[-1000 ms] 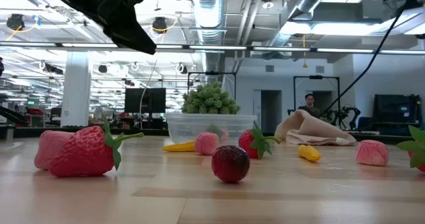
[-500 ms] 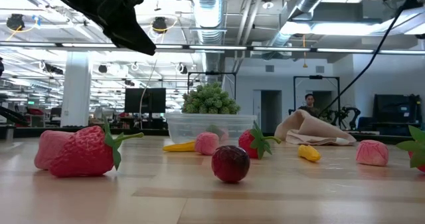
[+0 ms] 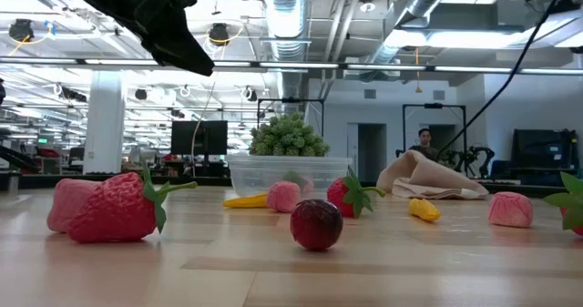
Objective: Pick and placing Produce into tupperware
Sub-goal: Put the black cherry into the transparent container
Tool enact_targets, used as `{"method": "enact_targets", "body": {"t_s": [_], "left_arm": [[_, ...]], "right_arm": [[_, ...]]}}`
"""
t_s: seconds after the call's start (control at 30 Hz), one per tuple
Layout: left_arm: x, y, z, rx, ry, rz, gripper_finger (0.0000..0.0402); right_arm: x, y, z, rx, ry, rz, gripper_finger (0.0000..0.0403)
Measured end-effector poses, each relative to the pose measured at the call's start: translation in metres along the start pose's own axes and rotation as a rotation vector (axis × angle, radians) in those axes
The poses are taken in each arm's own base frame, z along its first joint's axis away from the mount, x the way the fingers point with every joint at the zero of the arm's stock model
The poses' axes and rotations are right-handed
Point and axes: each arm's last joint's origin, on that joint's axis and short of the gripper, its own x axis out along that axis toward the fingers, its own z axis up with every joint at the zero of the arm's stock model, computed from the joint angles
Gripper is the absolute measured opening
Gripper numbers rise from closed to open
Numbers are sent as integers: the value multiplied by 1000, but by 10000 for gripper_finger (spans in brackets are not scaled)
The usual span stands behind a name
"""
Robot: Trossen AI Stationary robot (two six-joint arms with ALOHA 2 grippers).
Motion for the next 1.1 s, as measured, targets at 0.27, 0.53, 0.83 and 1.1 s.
{"method": "enact_targets", "body": {"t_s": [0.27,0.53,0.83,1.1], "left_arm": [[0,0,0,-1,-1,0,209],[0,0,0,-4,-1,0,209],[0,0,0,-4,-1,0,209],[0,0,0,-5,-3,0,209]], "right_arm": [[9,7,-1,22,-11,-4,130],[18,10,-3,36,-24,-28,138],[19,9,1,45,-71,-45,186],[23,7,5,38,-104,-45,204]]}}
